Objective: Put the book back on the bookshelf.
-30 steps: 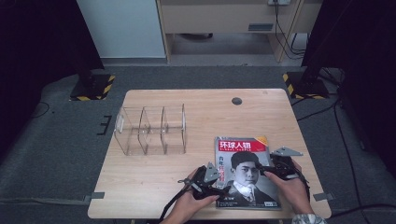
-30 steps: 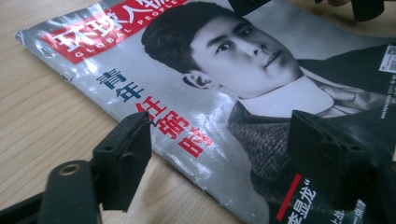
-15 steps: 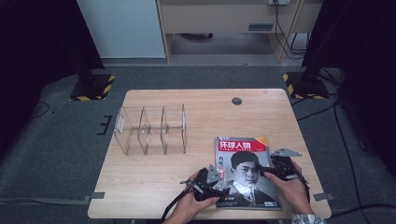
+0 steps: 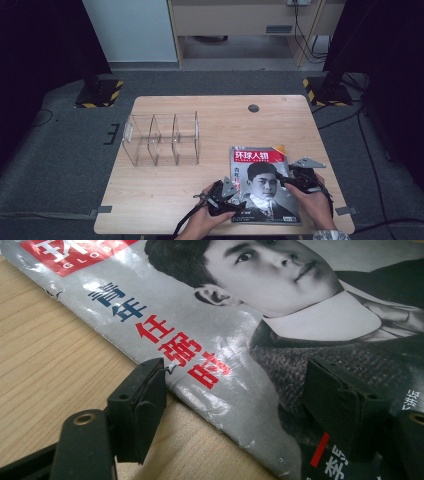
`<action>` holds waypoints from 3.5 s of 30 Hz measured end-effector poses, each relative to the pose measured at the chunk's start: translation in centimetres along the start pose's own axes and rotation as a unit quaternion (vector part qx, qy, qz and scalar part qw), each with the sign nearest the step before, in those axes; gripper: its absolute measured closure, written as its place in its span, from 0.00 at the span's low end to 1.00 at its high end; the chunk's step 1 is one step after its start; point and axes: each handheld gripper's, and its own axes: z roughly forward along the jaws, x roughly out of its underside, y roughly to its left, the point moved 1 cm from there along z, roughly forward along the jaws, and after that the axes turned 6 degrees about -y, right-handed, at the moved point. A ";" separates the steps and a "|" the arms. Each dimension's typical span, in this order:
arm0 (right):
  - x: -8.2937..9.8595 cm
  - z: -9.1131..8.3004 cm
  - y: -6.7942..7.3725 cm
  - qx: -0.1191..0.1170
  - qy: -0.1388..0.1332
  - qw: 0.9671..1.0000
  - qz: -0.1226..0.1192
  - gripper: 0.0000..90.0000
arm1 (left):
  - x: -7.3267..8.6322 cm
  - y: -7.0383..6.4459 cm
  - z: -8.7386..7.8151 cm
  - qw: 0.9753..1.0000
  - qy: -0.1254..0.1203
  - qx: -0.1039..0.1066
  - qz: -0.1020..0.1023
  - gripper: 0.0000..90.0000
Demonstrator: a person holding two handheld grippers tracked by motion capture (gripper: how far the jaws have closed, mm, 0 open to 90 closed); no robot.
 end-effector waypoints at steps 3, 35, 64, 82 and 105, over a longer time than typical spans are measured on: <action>-0.2 -0.5 0.2 -0.003 -0.013 1.000 0.003 0.45 | 0.0 0.0 0.0 1.000 0.000 0.001 -0.002 0.28; -1.1 -2.3 2.4 -0.009 -0.051 0.996 -0.068 0.75 | 0.0 -0.1 0.0 1.000 0.001 -0.003 -0.007 0.28; -0.2 -1.1 1.5 -0.019 -0.016 0.999 -0.020 0.55 | 0.0 -0.1 0.0 1.000 0.000 -0.006 -0.009 0.28; 0.5 -1.1 0.4 -0.065 -0.008 0.998 0.026 0.68 | 0.0 -0.1 0.0 1.000 0.001 -0.005 -0.009 0.28; 0.3 -0.3 1.9 -0.088 0.020 0.996 -0.015 0.60 | 0.0 -0.1 0.1 1.000 0.001 -0.003 -0.008 0.28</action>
